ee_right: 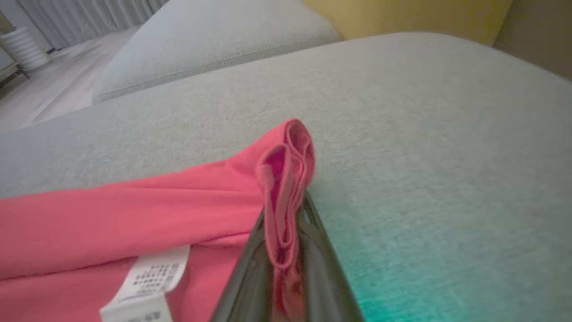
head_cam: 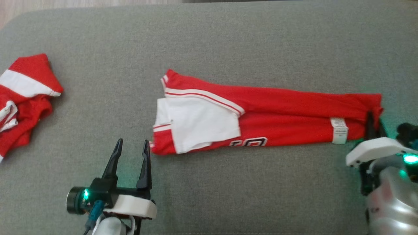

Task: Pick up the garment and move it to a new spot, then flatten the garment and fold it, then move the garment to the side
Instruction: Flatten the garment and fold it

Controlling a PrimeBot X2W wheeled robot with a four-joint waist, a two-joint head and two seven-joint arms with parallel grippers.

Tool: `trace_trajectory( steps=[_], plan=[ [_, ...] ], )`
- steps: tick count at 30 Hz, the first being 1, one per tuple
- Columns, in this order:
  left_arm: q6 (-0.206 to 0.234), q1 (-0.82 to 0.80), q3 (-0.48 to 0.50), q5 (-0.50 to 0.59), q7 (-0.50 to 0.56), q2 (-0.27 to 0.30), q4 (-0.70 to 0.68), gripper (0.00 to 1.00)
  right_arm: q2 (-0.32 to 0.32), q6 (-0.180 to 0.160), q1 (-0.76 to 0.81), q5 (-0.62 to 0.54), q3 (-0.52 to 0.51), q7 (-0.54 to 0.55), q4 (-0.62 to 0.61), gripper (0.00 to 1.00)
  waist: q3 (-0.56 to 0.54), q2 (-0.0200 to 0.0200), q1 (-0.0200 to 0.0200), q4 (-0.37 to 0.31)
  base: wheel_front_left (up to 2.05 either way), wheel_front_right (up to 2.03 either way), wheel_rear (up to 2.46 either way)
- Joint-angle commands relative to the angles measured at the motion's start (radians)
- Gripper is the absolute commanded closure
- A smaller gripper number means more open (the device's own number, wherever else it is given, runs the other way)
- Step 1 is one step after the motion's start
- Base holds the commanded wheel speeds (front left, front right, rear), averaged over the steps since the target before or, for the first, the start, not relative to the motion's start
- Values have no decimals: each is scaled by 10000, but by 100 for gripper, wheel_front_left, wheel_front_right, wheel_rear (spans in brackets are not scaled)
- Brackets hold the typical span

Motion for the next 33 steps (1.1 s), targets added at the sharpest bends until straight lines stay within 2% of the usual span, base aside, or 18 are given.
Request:
trace_trajectory(
  steps=[1, 5, 11, 15, 18, 22, 24, 25, 26, 29, 33],
  plan=[
    [82, -41, 294, -94, -53, 7, -264, 0, -350, 63, 16, 115, 159, -40, -730, 100, -147, 0, 0, -38, 0, 0, 0],
    [105, 48, 270, -179, -53, 7, -221, 0, -307, 63, -28, 591, 1077, -40, -2238, 100, -379, 0, 0, -13, 0, 0, 0],
    [168, 233, 211, -383, -53, 7, -190, 0, 127, 63, -75, 2416, 4091, -11, -3704, 100, -648, 0, 0, 311, 0, 0, 0],
    [135, 232, 10, -460, -53, 7, -157, 0, 287, 63, -167, 3829, 6069, 491, -4011, 100, -730, 0, 0, 914, 0, 0, 0],
    [-54, 127, -373, -477, -53, 7, -48, 0, 312, 63, -302, 4298, 7092, 664, -3915, 100, -746, 0, 0, 1570, 0, 0, 0],
    [-176, -152, -959, -555, -53, 7, 74, 0, 317, 63, -540, 4657, 7943, 707, -3280, 100, -758, 0, 0, 2461, 0, 0, 0],
    [-191, -207, -1110, -588, -53, 7, 108, 0, 318, 63, -603, 4695, 8014, 752, -2989, 100, -759, 0, 0, 2665, 0, 0, 0],
    [-183, -250, -1227, -622, -53, 7, 132, 0, 318, 63, -669, 4776, 8104, 783, -2724, 69, -768, 0, 0, 2798, 0, 0, 0],
    [-177, -286, -1343, -657, -53, 7, 160, 0, 319, 63, -731, 4891, 8192, 783, -2496, 0, -782, 0, 0, 2921, 0, 0, 0],
    [-91, -319, -1532, -761, -53, 7, 228, 0, 319, 63, -835, 5490, 8730, 611, -2330, 0, -842, 0, 0, 3052, 0, 0, 0],
    [87, -306, -1365, -762, -53, 7, 214, 0, 320, 63, -891, 6088, 9256, 224, -2413, 0, -922, 0, 0, 2662, 0, 0, 0]
  ],
)
